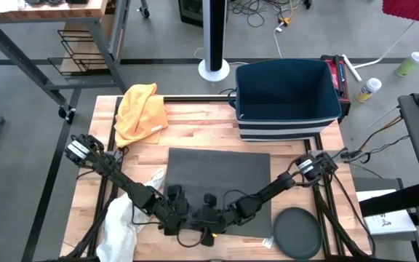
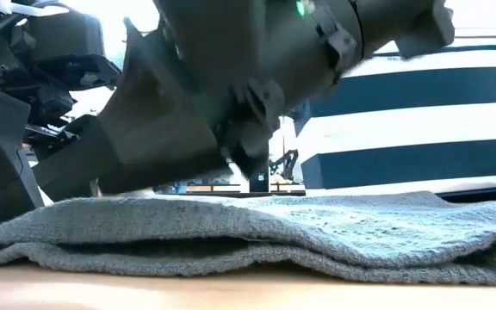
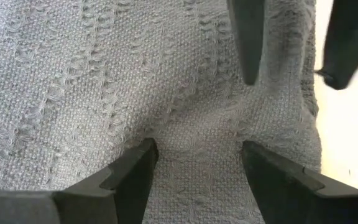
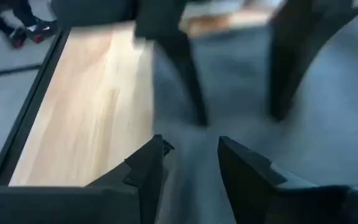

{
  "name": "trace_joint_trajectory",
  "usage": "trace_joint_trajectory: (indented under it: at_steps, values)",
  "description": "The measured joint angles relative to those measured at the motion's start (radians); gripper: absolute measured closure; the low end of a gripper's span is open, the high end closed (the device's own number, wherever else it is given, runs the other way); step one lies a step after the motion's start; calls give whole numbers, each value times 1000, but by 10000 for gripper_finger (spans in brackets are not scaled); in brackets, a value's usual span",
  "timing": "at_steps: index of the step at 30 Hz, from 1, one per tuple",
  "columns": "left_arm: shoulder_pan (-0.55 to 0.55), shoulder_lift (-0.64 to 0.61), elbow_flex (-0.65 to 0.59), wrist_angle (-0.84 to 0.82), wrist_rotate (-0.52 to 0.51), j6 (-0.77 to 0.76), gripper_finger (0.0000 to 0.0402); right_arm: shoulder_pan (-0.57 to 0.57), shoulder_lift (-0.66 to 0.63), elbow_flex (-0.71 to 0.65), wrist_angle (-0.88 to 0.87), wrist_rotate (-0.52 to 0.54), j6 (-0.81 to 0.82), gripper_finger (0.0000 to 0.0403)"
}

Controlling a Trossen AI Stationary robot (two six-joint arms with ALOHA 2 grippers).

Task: Fold kitchen towel into neat rectangle
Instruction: Fold the gray towel

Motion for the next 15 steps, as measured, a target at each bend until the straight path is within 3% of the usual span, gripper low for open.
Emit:
trace_joint_trajectory:
  at_steps: [5, 15]
  values:
    - [0, 0, 0, 0, 0, 0, 166, 0, 18, -2, -96, 12, 0, 252]
    - [0, 0, 0, 1, 0, -3, 166, 2, 13, -2, -101, -2, -26, 250]
